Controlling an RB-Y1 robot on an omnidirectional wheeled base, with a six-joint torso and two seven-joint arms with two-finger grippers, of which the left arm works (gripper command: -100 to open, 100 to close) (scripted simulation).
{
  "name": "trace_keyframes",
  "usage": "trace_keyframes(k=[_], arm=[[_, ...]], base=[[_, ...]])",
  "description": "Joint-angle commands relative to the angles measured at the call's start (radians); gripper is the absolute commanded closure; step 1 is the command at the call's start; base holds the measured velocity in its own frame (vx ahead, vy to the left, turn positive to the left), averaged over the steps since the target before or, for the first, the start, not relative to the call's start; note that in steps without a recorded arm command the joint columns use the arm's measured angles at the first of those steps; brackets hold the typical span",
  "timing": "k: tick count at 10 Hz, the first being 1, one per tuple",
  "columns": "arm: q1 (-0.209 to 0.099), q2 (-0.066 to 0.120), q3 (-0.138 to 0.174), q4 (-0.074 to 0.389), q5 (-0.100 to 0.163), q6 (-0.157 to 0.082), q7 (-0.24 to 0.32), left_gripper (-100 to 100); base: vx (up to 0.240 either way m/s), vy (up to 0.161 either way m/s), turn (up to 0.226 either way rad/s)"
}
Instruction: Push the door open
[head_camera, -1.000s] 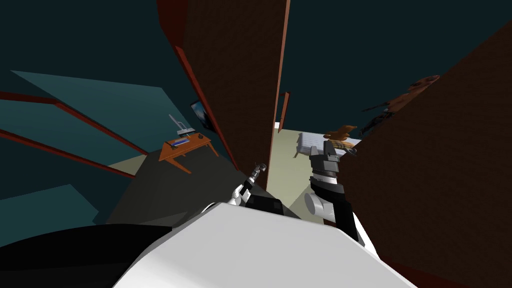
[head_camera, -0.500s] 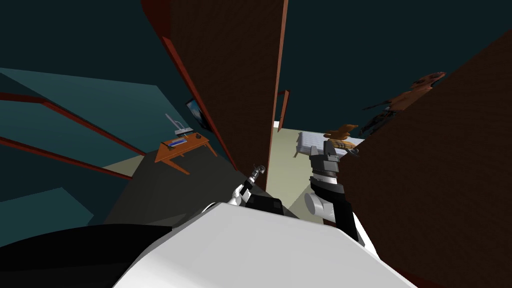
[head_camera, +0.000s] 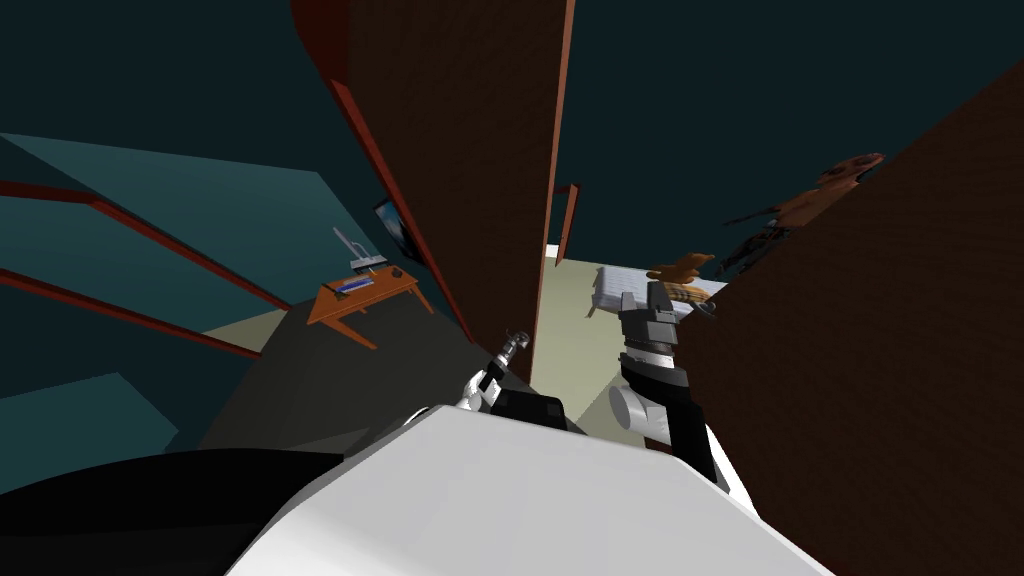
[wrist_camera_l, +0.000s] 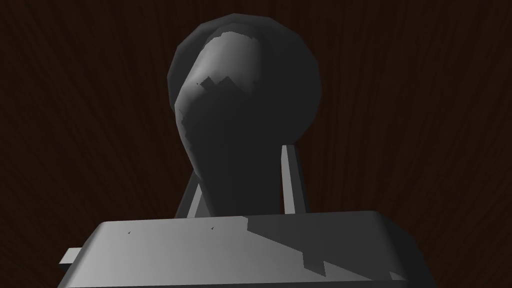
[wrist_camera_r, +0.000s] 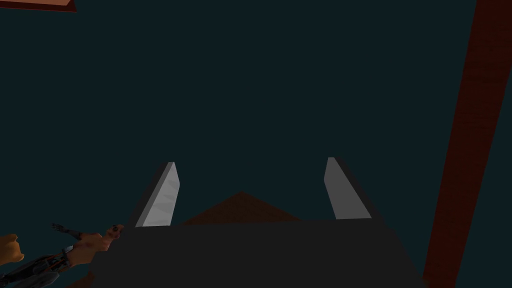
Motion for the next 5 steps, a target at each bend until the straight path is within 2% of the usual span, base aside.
trace_keyframes(k=[1, 3, 5], arm=[[-0.018, 0.003, 0.020, 0.014, 0.010, -0.013, -0.008, 100], [-0.019, 0.006, 0.032, 0.009, 0.015, -0.012, -0.014, 100], [-0.019, 0.006, 0.032, 0.015, 0.015, -0.012, -0.014, 100]], base=[[0.166, -0.095, 0.029], [0.131, -0.105, 0.024], [0.045, -0.016, -0.004]])
